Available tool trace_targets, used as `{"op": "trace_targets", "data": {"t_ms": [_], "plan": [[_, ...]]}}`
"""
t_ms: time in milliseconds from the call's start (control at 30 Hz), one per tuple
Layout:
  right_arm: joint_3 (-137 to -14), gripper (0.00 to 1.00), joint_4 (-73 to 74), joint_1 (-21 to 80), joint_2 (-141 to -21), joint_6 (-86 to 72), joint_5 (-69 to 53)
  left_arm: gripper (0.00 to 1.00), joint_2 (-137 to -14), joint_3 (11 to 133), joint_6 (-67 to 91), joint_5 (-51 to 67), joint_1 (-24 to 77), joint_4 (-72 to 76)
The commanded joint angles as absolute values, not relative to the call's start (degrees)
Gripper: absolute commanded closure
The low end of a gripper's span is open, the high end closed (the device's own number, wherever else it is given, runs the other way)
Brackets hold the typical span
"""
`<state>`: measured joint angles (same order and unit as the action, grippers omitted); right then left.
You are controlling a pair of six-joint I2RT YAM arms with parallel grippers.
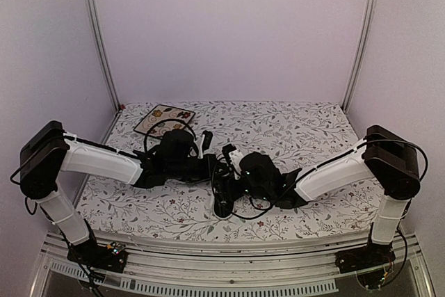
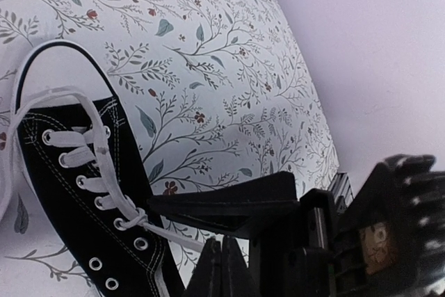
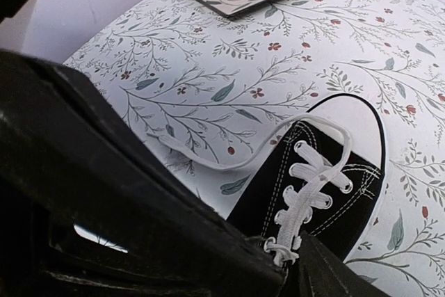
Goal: Tie the shoes
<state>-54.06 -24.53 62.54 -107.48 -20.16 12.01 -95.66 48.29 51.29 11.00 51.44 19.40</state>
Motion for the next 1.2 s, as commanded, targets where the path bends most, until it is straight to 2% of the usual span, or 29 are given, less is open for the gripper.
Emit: {"op": "trace_targets", "data": {"t_ms": [0, 400, 533, 667, 767, 800, 933, 1000, 1067, 1167], "plan": [[-55.49, 0.35, -24.73, 62.55, -107.37, -22.83, 19.52, 1.0, -95.89, 48.74, 51.77, 12.16, 51.24, 20.93], [-54.23, 0.74, -26.3, 62.57, -105.89, -23.97, 16.99, 1.0, -96.49, 48.87, 51.86, 13.01, 51.05, 21.03], [-54.18, 0.76, -26.59, 62.52, -105.85, -23.93, 17.2, 1.0, -96.67, 48.95, 51.86, 13.27, 51.03, 20.78], [-53.47, 0.95, -26.39, 62.58, -105.56, -24.32, 18.08, 1.0, -96.73, 48.96, 51.45, 13.43, 50.95, 20.81], [-52.9, 0.97, -26.24, 62.58, -105.28, -24.98, 18.93, 1.0, -96.64, 49.02, 50.42, 13.43, 50.71, 20.47], [-52.73, 0.98, -26.23, 62.57, -105.18, -25.24, 19.12, 0.97, -96.41, 49.08, 49.8, 13.26, 50.55, 19.76], [-52.04, 0.98, -25.96, 62.54, -104.86, -26.12, 19.67, 0.58, -93.97, 49.0, 46.28, 10.54, 49.7, 15.94], [-51.64, 0.98, -25.81, 62.58, -104.62, -26.6, 19.77, 0.45, -92.22, 49.21, 43.29, 8.16, 48.98, 12.39], [-51.24, 0.98, -25.71, 62.49, -104.29, -27.09, 19.79, 0.38, -90.51, 49.18, 40.07, 5.65, 48.07, 8.83], [-50.69, 0.98, -25.64, 62.49, -103.79, -27.65, 19.48, 0.37, -89.89, 49.23, 35.39, 4.12, 45.87, 5.39]]}}
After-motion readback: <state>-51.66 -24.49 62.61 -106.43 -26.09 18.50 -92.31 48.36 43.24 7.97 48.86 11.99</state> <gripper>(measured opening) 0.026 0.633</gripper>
